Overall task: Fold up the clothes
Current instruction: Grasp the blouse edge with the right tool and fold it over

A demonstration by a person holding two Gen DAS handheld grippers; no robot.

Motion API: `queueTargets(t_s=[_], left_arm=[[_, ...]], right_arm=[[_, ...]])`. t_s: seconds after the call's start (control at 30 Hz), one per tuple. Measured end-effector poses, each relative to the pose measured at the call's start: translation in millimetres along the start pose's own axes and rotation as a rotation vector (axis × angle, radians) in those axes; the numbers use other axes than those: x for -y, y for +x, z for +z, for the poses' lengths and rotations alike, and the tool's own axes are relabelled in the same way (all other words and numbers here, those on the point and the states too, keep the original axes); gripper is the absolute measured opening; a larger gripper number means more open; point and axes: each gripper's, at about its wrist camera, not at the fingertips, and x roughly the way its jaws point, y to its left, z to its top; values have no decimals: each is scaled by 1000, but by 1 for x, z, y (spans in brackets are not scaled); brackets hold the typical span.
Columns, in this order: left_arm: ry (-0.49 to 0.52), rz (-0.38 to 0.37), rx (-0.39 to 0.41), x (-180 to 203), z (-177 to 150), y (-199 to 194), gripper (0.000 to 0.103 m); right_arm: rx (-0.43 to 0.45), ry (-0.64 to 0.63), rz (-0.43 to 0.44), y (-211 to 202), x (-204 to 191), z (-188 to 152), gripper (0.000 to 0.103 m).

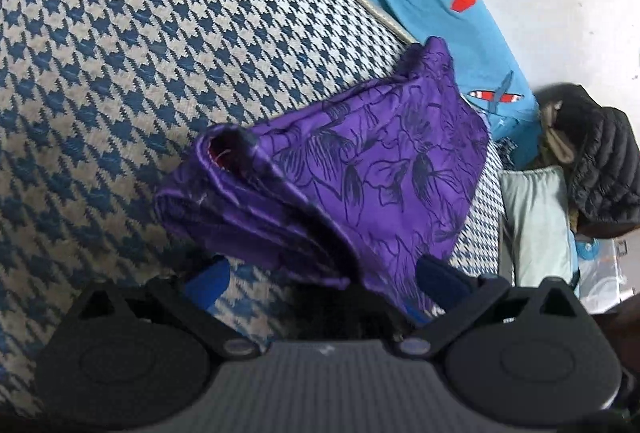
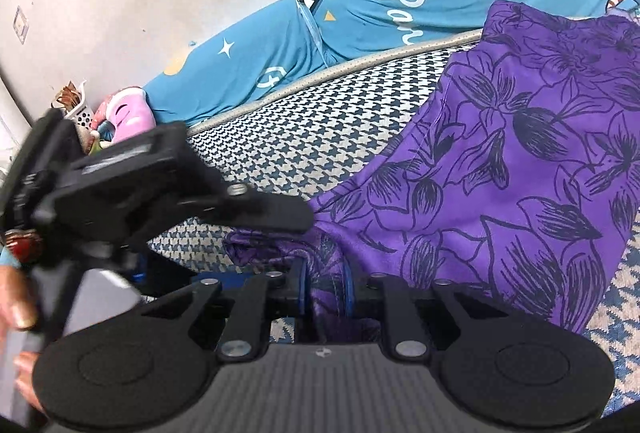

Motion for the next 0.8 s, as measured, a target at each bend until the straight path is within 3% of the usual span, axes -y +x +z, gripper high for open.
queueTargets(t_s=[0.17,0.23,0.33,0.37,0.63,0.8], left_arm=[[18,50,23,5,3,11,98],[34,76,19,5,3,15,70],[52,102,12,5,2,19,54],[62,103,16,6,1,19,52],[98,117,28,10,-1,19,50],[104,120,32,10,-1,18,50]], right_arm=[[-17,-85,-20,0,-6,-6,19],[-30,-154,-58,2,-11,-12,20],[-39,-268,-111,2,-21,-21,42],[-40,-305,-121,1,-25,-25,49],[-76,-436,-123,-3,-35,-51,63],[-77,-508,-158,6,-43,-61,64]])
